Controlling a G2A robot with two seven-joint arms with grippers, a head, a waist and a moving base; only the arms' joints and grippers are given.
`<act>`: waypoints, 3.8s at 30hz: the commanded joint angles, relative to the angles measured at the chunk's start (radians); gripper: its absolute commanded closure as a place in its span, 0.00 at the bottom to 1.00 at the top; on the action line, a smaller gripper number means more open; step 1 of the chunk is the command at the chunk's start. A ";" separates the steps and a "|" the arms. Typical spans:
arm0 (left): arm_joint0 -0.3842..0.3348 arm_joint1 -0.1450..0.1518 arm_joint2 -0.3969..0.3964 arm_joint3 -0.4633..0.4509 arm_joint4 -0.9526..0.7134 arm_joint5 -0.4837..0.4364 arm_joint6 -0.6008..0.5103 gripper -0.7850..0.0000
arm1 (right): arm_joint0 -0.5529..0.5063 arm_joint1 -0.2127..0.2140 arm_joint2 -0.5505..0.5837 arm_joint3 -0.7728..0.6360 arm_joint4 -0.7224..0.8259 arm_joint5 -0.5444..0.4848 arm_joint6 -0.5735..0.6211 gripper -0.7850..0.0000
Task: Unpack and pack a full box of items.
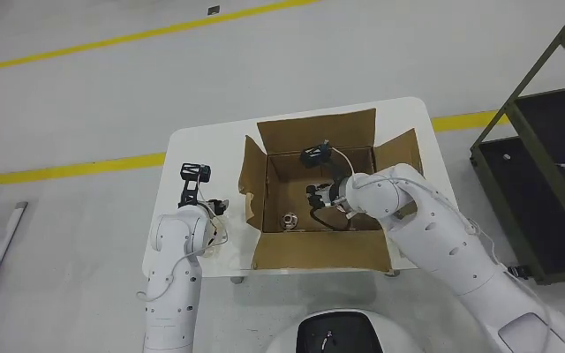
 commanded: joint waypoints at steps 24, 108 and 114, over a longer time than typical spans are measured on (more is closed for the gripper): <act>0.000 0.000 0.000 0.000 0.000 0.000 0.000 0.00 | 0.148 -0.113 -0.272 0.190 -0.064 0.367 -0.125 1.00; 0.000 0.000 0.000 0.000 0.000 0.000 0.000 0.00 | 0.378 -0.496 -0.464 0.950 -0.029 0.299 -0.152 0.53; 0.000 0.000 0.000 0.000 0.000 0.000 0.000 0.00 | 0.381 -0.512 -0.455 0.989 -0.026 0.284 -0.162 0.53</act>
